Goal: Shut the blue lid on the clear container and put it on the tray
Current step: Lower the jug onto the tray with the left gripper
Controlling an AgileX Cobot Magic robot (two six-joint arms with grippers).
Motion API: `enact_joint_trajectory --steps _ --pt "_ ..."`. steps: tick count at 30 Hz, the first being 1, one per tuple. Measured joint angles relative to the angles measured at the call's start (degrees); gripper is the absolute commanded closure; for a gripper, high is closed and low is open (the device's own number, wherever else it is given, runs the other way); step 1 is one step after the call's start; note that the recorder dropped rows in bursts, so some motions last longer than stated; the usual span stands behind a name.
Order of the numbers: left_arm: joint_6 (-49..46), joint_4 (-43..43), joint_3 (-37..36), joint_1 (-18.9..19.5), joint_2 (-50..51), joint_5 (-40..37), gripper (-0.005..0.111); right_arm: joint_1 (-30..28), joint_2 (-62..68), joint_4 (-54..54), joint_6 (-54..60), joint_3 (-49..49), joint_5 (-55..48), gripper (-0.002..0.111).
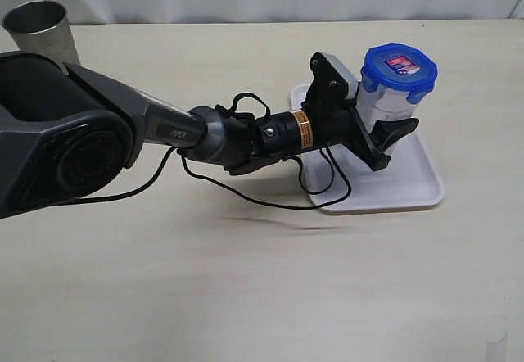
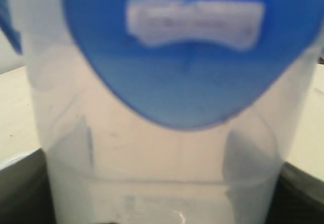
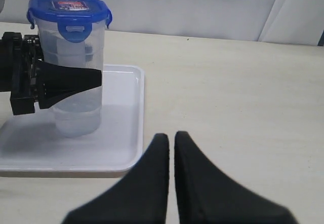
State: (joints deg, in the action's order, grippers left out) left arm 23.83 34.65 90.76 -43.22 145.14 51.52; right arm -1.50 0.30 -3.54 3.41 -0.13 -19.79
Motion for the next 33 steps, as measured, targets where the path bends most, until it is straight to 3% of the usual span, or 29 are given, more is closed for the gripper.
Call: enact_joint_trajectory --steps 4,8,11,25,33 --pt "0.0 0.0 0.0 0.0 0.0 0.2 0.074 0.0 0.0 0.0 0.0 0.0 0.0 0.104" --pt "0.0 0.0 0.0 0.0 0.0 0.62 0.028 0.0 0.0 0.0 0.0 0.0 0.0 0.104" --pt "0.0 -0.15 0.0 0.0 0.0 1.09 0.006 0.0 0.0 0.0 0.0 0.0 0.0 0.104" --pt "0.0 -0.23 0.0 0.0 0.0 0.49 0.004 0.0 0.0 0.0 0.0 0.0 0.0 0.104" --pt "3.85 7.67 0.0 2.43 0.0 0.49 0.004 0.0 0.0 0.0 0.0 0.0 0.0 0.104"
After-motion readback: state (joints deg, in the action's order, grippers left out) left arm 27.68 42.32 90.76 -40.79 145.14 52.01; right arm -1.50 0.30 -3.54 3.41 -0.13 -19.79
